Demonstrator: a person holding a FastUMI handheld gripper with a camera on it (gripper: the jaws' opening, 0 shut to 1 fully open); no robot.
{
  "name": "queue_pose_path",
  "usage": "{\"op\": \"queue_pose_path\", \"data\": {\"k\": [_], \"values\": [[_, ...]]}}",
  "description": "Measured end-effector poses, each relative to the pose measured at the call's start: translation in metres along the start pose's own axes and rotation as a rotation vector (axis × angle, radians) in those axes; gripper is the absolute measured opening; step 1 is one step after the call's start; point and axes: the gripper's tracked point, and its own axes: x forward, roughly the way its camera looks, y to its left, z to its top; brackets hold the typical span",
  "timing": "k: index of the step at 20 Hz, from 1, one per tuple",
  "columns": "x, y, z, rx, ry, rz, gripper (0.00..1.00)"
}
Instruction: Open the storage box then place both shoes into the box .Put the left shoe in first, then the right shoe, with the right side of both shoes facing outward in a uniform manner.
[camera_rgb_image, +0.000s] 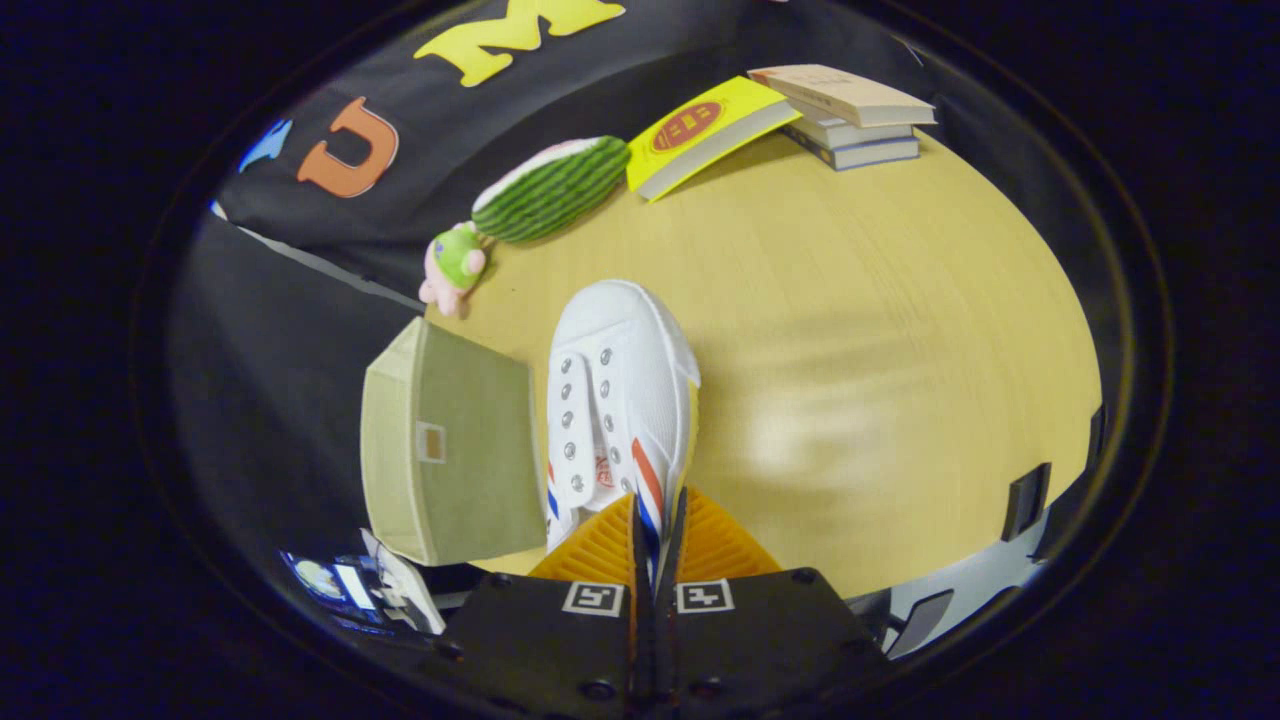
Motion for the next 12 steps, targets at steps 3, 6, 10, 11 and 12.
{"op": "queue_pose_path", "data": {"k": [3, 6, 10, 11, 12], "values": [[-0.02, 0.07, 0.008, -0.035, -0.05, 0.072, 0.06], [-0.029, 0.138, 0.011, -0.06, -0.086, 0.122, 0.06], [-0.002, 0.198, 0.006, -0.077, -0.057, 0.138, 0.06], [0.009, 0.208, 0.0, -0.079, -0.037, 0.137, 0.06], [0.02, 0.215, -0.006, -0.075, -0.014, 0.134, 0.06]]}}
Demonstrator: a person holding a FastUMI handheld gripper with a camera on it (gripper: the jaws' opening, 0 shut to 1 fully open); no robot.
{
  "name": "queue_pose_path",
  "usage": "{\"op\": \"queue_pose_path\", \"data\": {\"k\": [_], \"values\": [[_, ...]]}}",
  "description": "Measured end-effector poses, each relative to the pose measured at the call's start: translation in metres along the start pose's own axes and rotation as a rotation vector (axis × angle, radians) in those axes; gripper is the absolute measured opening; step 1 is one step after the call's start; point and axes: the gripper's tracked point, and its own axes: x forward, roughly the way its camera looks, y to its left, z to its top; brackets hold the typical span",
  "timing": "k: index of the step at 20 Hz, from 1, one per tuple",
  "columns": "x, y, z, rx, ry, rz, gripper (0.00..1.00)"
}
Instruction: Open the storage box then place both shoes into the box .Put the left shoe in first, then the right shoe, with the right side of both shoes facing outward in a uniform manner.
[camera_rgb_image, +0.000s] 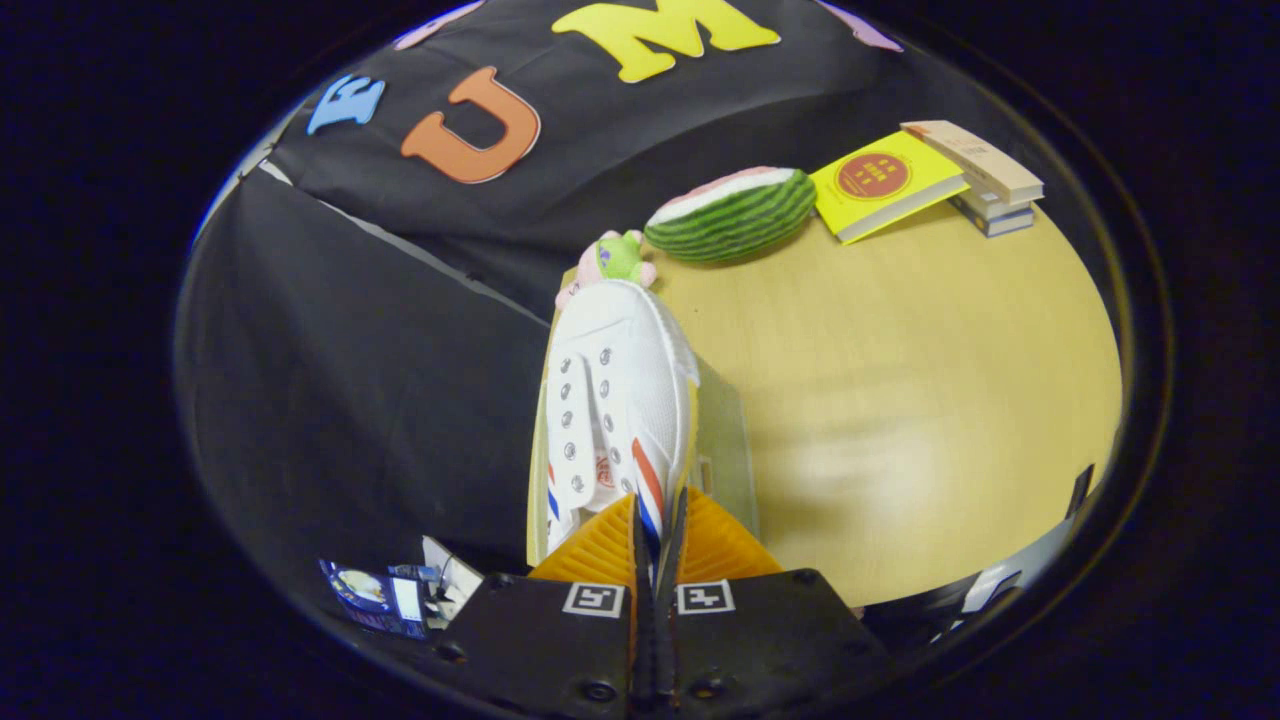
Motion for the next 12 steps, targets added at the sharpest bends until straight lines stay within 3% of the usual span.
{"op": "queue_pose_path", "data": {"k": [9, 10, 12], "values": [[0.059, 0.0, -0.029, 0.108, 0.1, -0.063, 0.08], [0.06, 0.003, -0.029, 0.107, 0.094, -0.045, 0.2], [0.055, 0.007, -0.028, 0.084, 0.084, -0.03, 0.34]]}}
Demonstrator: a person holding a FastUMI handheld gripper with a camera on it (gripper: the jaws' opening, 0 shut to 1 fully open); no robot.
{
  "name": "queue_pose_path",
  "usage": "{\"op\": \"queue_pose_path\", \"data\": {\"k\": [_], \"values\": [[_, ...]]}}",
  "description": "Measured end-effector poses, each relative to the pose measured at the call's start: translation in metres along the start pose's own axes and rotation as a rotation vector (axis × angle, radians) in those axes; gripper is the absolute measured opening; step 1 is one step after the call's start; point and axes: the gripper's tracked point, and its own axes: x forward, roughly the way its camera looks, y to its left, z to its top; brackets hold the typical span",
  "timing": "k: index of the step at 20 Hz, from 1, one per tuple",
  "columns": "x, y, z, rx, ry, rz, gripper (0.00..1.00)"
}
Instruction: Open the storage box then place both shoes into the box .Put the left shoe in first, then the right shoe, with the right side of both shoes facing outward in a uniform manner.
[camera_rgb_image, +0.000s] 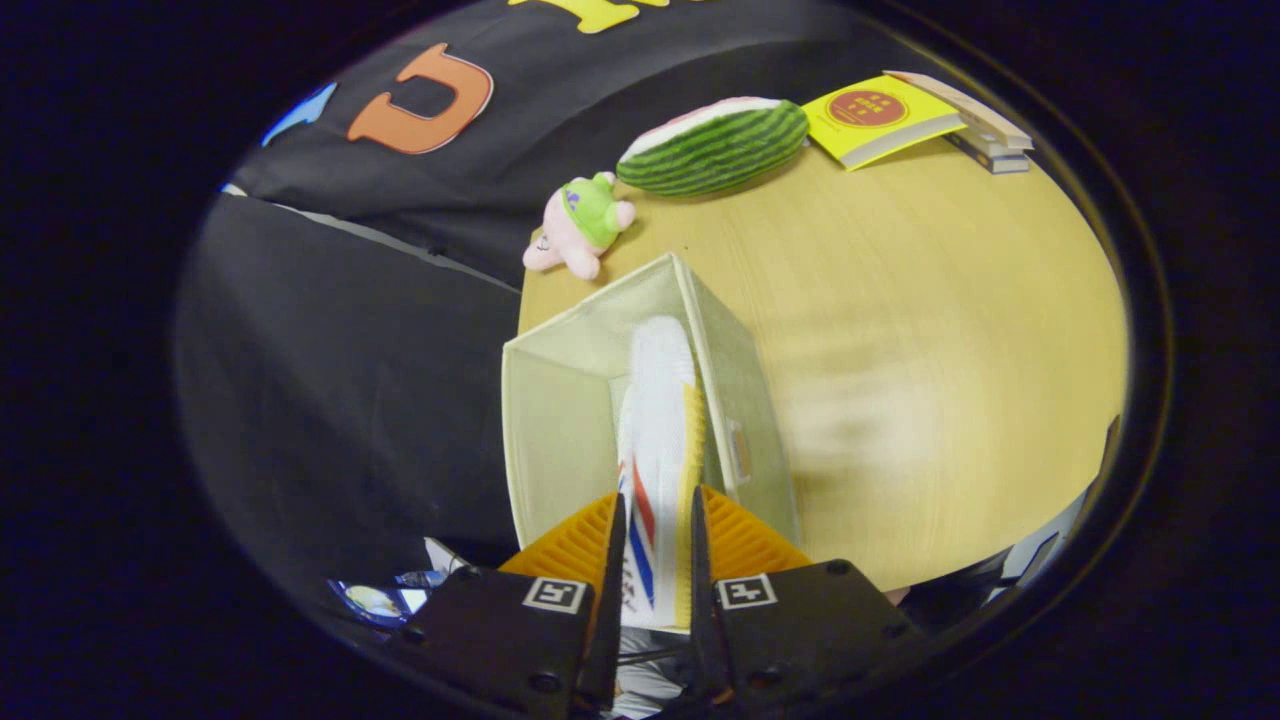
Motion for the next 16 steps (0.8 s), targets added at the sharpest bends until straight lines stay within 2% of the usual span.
{"op": "queue_pose_path", "data": {"k": [1, 5, 6, 7, 12, 16], "values": [[0.002, -0.003, 0.003, -0.008, -0.011, 0.008, 0.32], [-0.013, 0.002, 0.006, -0.074, -0.059, 0.04, 0.39], [-0.016, 0.003, 0.01, -0.109, -0.094, 0.047, 0.47], [-0.024, 0.004, 0.015, -0.144, -0.136, 0.049, 0.51], [-0.066, 0.011, 0.045, -0.337, -0.429, 0.021, 0.8], [-0.096, 0.004, 0.063, -0.417, -0.685, -0.016, 0.84]]}}
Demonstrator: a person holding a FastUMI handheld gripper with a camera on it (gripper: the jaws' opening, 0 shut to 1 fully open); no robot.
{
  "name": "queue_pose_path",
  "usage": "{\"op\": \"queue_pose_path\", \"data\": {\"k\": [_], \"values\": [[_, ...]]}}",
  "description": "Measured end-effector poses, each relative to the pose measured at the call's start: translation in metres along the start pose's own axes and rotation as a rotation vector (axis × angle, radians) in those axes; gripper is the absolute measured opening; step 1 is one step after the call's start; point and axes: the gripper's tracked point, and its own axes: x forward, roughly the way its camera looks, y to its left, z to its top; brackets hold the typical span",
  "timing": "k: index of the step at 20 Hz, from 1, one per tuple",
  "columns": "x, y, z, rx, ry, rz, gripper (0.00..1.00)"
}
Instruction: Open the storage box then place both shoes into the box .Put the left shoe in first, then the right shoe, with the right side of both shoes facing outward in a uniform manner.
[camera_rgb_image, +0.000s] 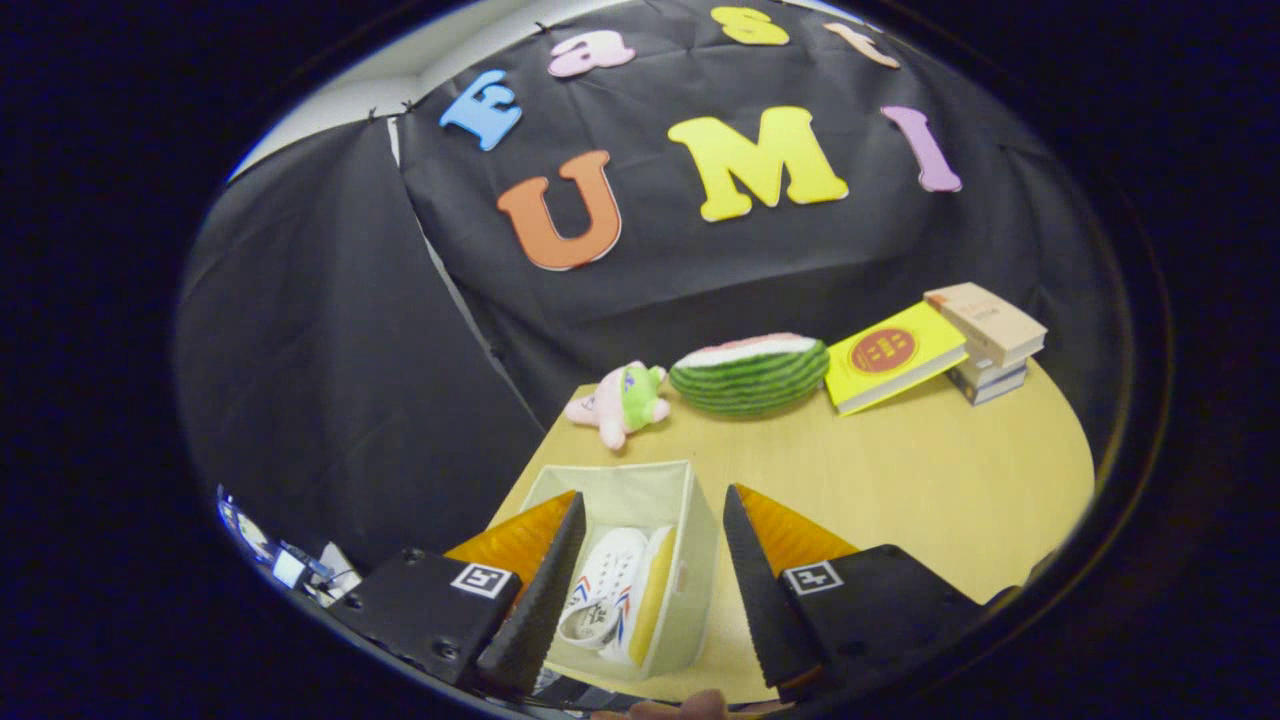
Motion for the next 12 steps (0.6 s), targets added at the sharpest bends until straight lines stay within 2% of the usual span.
{"op": "queue_pose_path", "data": {"k": [5, 8, 12], "values": [[-0.039, -0.024, 0.032, -0.13, -0.269, -0.084, 0.84], [-0.063, -0.02, 0.038, -0.196, -0.397, -0.102, 1.0], [-0.086, -0.017, 0.035, -0.227, -0.457, -0.105, 1.0]]}}
